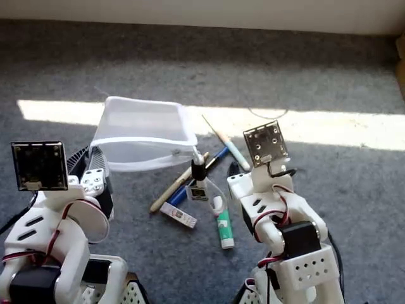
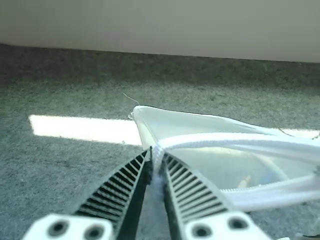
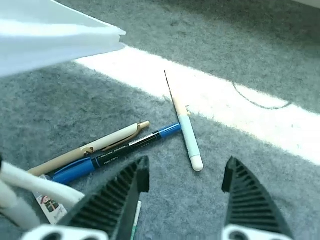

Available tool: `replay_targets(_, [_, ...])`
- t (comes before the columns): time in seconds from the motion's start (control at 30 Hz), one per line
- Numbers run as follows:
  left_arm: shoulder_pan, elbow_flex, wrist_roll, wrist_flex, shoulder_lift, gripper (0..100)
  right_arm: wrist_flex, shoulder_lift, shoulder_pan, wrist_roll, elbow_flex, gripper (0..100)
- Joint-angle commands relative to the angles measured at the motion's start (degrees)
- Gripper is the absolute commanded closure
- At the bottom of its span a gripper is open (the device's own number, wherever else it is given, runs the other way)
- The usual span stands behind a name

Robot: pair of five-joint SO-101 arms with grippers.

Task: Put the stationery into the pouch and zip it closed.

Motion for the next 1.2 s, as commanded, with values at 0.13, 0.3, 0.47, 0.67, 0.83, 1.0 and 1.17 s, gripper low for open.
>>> replay_targets(0.13, [-5.23,-2.95,0.70,0.09,1.19,99,-1.45,15.78,0.66,-0.35,-7.08,77.1])
replay_targets(0.3, [-6.73,-1.71,0.62,0.09,1.19,99,-1.36,26.15,0.66,-0.18,-14.55,77.1])
replay_targets(0.47, [-7.43,0.31,0.53,0.00,1.19,99,-1.01,37.49,0.66,-0.09,-25.36,77.1])
replay_targets(0.67, [-7.43,1.01,0.62,0.00,1.19,99,-1.01,51.03,-0.13,4.57,-36.88,77.1])
replay_targets(0.83, [-7.34,1.01,0.62,0.00,1.19,99,-1.01,62.29,-0.31,7.56,-46.02,77.1])
replay_targets(1.0, [-7.25,1.10,0.62,0.09,1.19,99,-1.01,73.63,-0.48,8.88,-55.25,77.1])
replay_targets(1.17, [-7.16,1.19,0.53,0.09,1.10,99,-1.01,82.42,-1.98,10.81,-62.73,77.1])
